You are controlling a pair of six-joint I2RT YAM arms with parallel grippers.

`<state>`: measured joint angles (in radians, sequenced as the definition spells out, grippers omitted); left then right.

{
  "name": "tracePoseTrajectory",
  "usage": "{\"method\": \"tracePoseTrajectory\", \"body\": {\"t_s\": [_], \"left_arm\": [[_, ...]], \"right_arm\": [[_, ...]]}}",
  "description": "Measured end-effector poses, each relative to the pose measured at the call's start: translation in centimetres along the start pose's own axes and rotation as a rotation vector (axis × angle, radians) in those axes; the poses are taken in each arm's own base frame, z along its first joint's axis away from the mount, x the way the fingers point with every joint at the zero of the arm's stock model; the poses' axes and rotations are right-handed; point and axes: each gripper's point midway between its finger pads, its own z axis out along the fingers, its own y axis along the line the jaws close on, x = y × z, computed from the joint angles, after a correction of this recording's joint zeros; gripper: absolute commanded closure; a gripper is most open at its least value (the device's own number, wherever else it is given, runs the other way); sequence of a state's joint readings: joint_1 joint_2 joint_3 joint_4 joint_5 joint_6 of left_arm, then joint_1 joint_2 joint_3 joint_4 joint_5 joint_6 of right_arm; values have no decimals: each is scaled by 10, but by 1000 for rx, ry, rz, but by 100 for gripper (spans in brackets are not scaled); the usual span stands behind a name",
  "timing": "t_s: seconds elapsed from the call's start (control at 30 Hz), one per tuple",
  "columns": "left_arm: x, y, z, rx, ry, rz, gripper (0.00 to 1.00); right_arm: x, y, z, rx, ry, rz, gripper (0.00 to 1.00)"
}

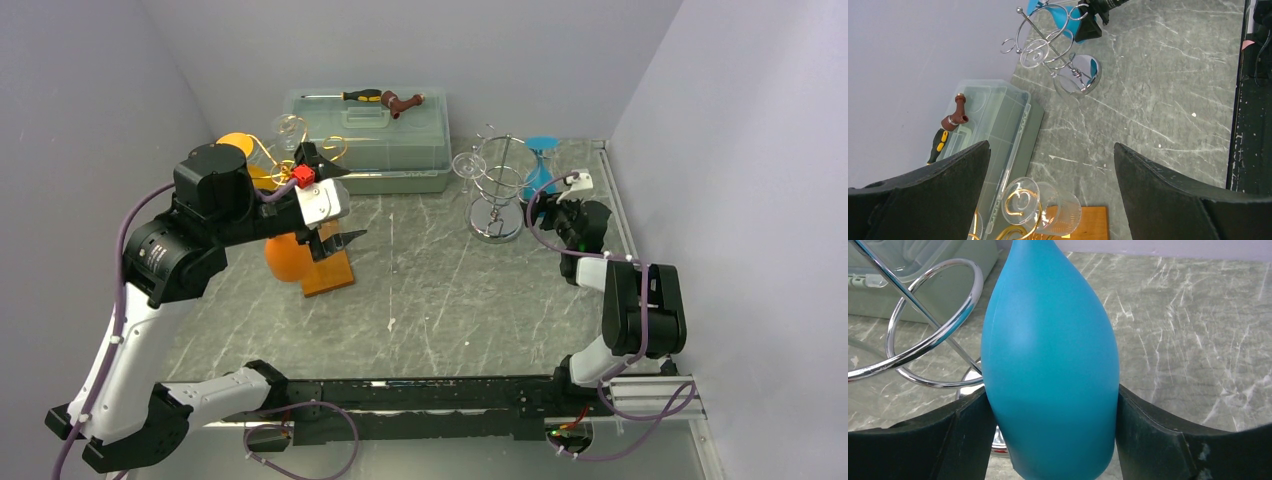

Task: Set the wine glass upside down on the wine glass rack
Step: Turn the wine glass upside down at the wine rack.

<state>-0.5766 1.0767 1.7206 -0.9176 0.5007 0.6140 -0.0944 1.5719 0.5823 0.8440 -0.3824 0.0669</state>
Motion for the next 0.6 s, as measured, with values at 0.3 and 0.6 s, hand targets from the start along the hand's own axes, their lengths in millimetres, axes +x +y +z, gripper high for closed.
{"method": "tracePoseTrajectory", "body": {"t_s": [0.3,0.6], "left_arm": [[-1,0,-2,-2,-3,10,0],[-4,-2,-8,-11,-15,32,0]], "right_arm": [[11,-1,-4,11,47,13,0],[14,0,-11,21,84,6,0]]}}
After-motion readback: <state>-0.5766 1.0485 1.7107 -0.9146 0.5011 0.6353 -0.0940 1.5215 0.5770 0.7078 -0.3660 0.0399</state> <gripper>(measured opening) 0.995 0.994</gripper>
